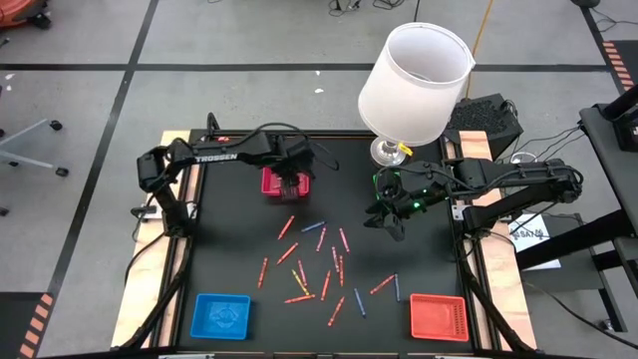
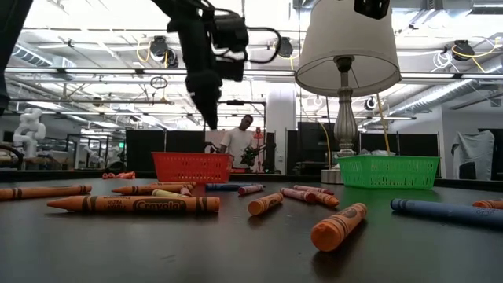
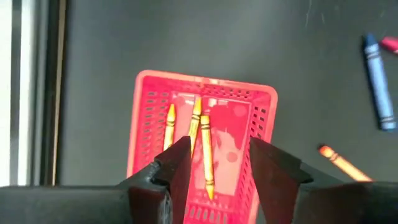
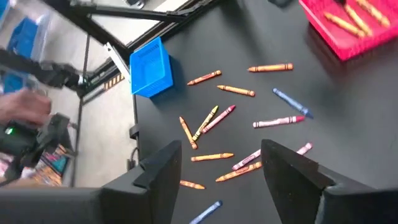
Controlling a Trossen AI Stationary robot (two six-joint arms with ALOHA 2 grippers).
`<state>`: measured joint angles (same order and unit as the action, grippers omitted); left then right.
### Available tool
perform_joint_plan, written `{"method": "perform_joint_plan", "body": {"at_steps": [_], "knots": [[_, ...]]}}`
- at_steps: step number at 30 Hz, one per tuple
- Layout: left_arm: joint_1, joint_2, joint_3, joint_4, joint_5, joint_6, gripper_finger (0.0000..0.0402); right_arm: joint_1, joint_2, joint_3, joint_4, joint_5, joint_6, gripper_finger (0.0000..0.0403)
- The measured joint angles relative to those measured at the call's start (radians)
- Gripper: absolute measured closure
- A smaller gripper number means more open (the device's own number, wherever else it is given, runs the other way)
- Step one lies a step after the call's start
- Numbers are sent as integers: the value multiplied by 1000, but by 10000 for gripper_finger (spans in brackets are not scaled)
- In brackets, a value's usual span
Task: Sort crayons
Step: Put the orange crayon into the blue basket
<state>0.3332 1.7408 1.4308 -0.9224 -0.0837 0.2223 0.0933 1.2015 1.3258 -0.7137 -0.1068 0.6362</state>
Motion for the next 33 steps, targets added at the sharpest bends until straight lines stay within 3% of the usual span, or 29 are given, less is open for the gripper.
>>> {"method": "perform_joint_plan", "body": {"at_steps": [8, 14, 26, 33], "knots": [[-47, -160, 75, -19, 44, -308, 247, -3, 0, 0, -49, 4, 118, 200], [-151, -281, 75, -32, 40, -507, 247, -2, 2, 0, -116, 65, 156, 200], [-416, -335, 74, -65, -8, -702, 247, -2, 24, 1, -187, 136, 207, 200], [-500, -335, 74, -53, -38, -767, 247, 34, 42, 0, -326, 135, 310, 200]]}}
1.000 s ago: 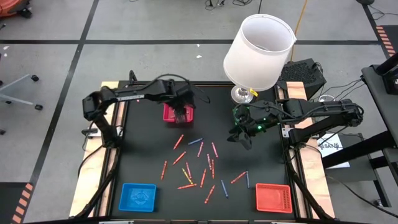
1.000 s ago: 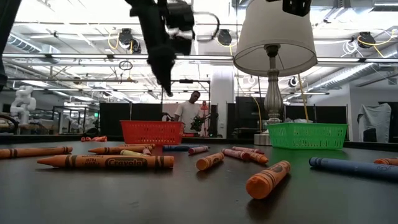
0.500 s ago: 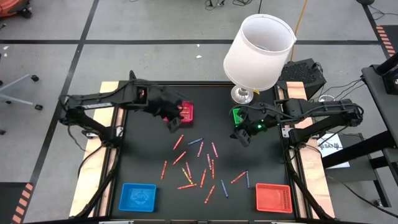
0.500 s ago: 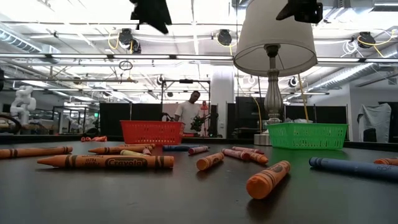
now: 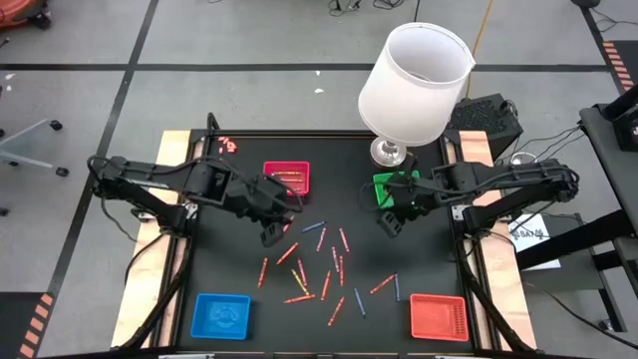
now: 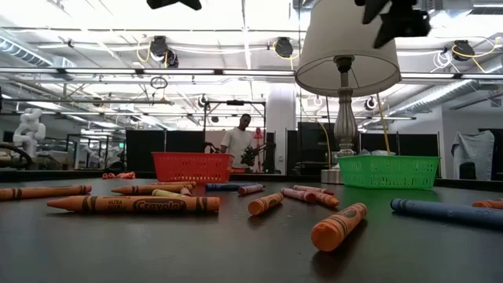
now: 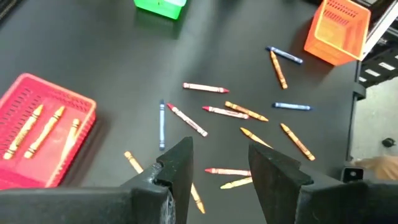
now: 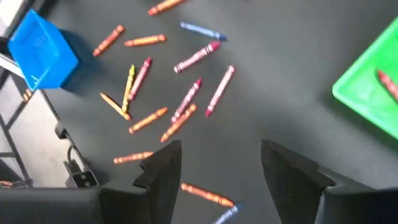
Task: Sort crayons
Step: Put the orange crayon into the blue basket
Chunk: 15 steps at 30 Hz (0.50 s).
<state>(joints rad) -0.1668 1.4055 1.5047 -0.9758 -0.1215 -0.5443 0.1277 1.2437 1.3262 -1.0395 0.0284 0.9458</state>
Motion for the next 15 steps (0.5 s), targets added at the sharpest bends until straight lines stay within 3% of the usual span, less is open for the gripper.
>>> {"method": "perform_joint_plan", "body": {"at_steps": [15], "knots": [[-88, 0, 0, 38, -1, -51, 247, 152, 2, 0, -25, 4, 35, 200]]}}
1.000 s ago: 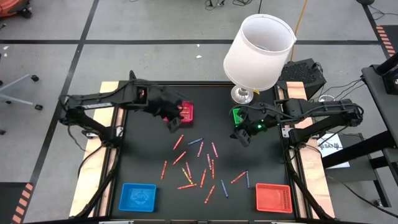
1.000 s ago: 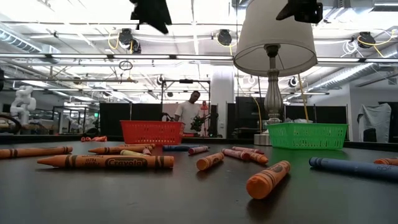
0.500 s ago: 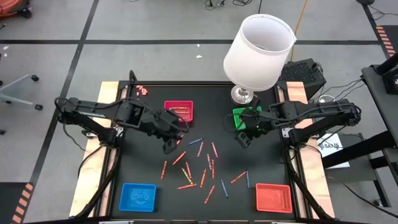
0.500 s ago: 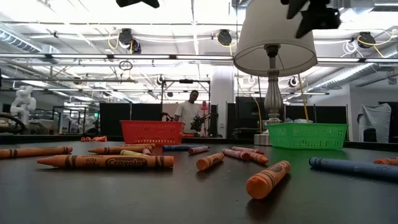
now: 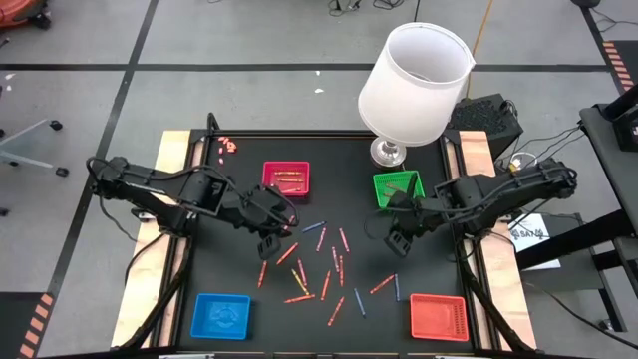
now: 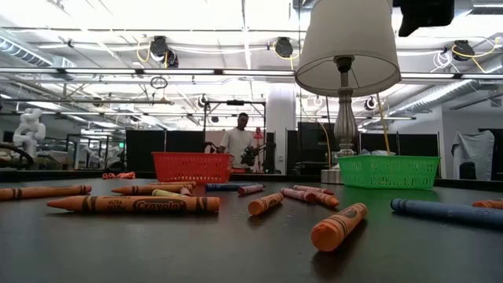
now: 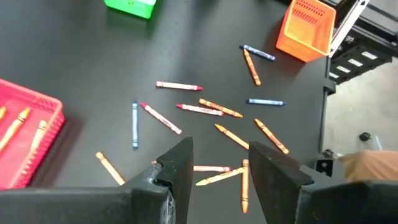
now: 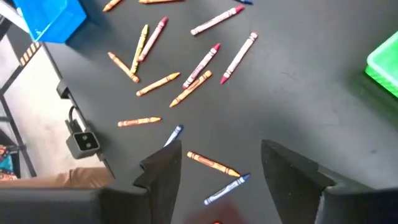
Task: Sort crayons
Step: Put the orange crayon into the blue basket
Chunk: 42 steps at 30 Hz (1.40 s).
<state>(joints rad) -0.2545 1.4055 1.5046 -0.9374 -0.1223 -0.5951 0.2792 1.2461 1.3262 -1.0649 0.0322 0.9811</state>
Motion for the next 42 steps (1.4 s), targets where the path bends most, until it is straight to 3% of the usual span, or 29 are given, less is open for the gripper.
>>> {"method": "perform_joint_plan", "body": {"at_steps": [10, 25, 34, 42], "knots": [[-69, 0, 0, 5, -35, -67, 247, 109, 33, 0, 23, 27, -210, 200], [-89, 0, 0, 13, -68, -88, 247, 203, 244, 0, 125, -11, -533, 200], [-89, 0, -18, 13, -137, -134, 247, 228, 326, 0, 165, -38, -747, 200], [-89, 1, -22, 15, -157, -134, 247, 227, 417, 0, 185, -38, -837, 200]]}}
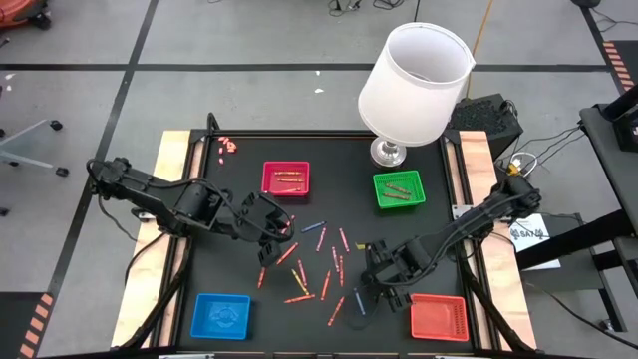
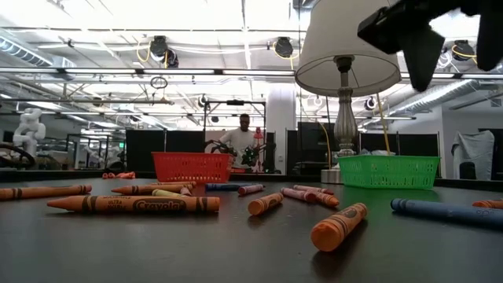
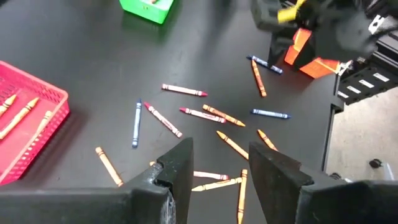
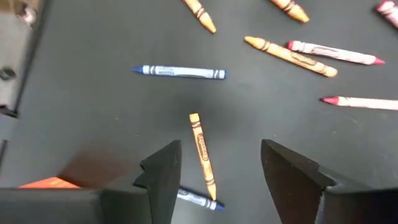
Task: Sort crayons
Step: Put the orange crayon into the blue basket
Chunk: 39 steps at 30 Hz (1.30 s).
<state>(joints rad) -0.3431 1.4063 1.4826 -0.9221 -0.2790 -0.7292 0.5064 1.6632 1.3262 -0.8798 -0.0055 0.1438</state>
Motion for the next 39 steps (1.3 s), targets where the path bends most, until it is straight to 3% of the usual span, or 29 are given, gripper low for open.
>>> {"method": "perform_joint_plan", "body": {"at_steps": [10, 19, 30, 39], "knots": [[0, 0, 0, -8, -15, 10, 247, 3, 146, 0, 43, -56, -54, 200], [1, 0, 0, -12, -17, 11, 247, 19, 181, -4, 40, -36, -63, 207], [1, 0, 0, -13, -16, 31, 247, 19, 178, -151, 148, -27, -48, 286], [1, 0, 0, -12, -16, 31, 247, 18, 176, -168, 198, -18, -62, 354]]}}
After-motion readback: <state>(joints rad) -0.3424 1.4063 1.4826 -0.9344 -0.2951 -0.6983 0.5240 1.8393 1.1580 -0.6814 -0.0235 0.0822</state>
